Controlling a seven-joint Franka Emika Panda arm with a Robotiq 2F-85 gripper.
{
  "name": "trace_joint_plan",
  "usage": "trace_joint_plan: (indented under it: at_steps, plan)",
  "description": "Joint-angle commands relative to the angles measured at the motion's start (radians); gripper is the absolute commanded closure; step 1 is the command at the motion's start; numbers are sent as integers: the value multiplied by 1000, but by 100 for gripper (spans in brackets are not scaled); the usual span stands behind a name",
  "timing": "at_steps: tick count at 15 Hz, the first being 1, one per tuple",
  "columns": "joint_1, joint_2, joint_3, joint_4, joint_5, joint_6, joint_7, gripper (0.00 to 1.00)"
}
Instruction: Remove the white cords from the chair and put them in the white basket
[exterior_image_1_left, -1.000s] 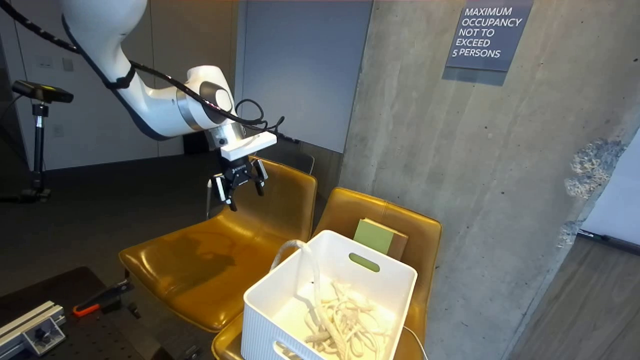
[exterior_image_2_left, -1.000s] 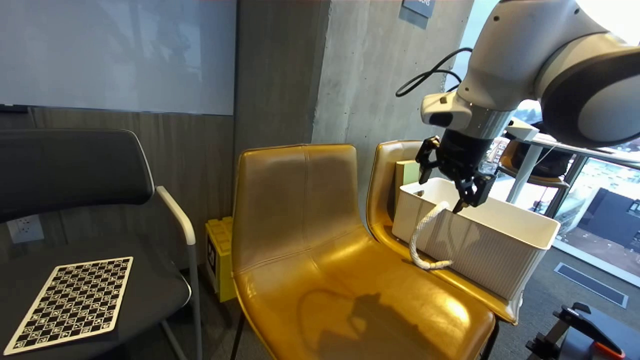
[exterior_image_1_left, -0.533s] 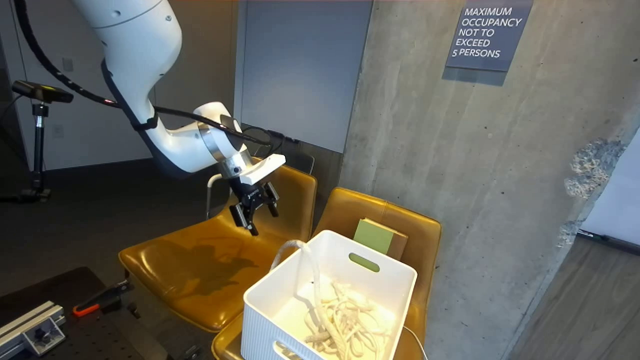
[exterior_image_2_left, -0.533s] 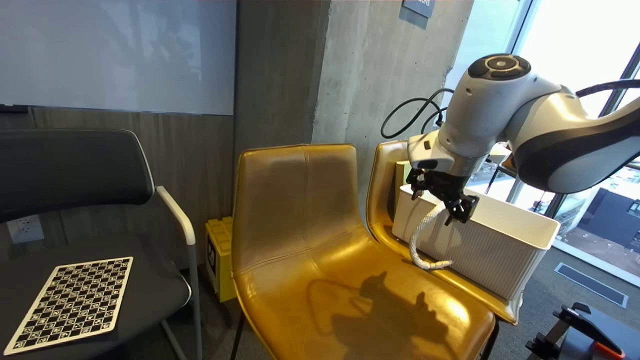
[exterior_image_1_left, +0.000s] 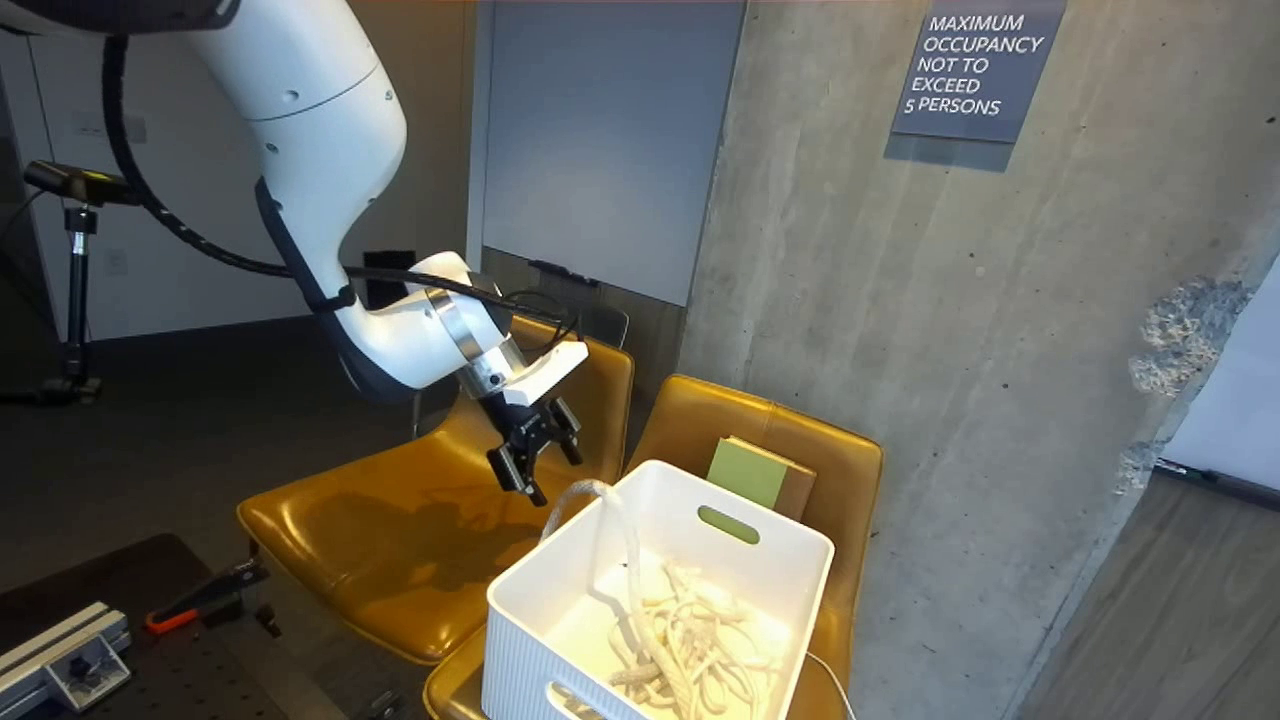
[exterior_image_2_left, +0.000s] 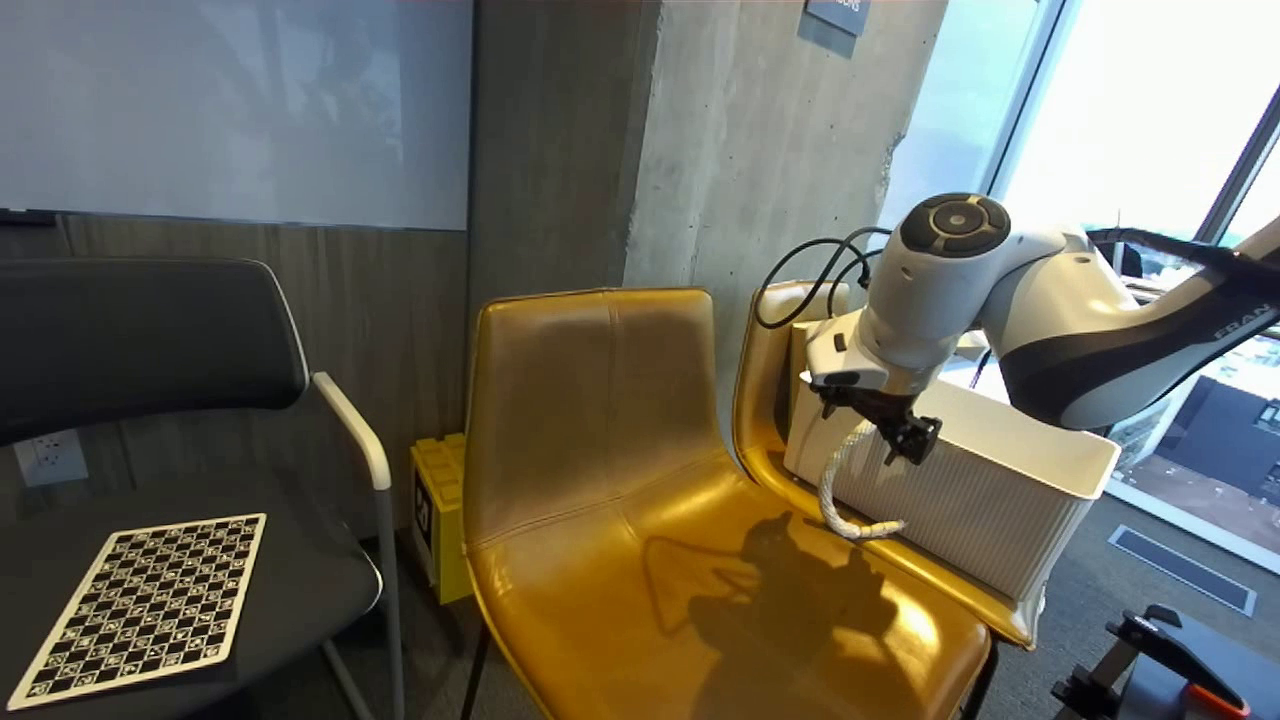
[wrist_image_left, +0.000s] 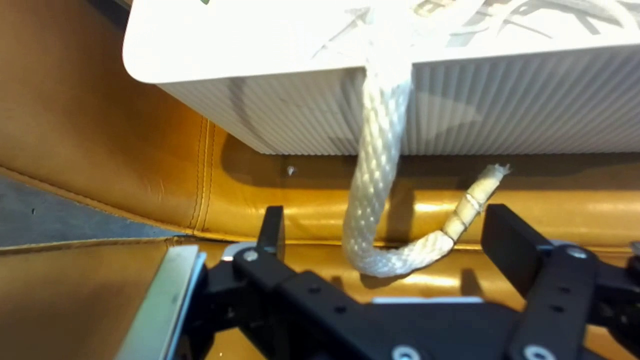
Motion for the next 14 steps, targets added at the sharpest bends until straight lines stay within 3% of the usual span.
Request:
trace_joint_plan:
  at_steps: [1,2,10,12,14]
  plan:
    - [-13,48,-4,52,-79,4,57,8]
    - [-16,56,-2,59,-89,3,66,26]
    - [-47,53,15,36,-61,2,127,88]
    - [-69,18,31,4,-20,5,129,99]
    - [-99,-26,54,-31,47,11,109,100]
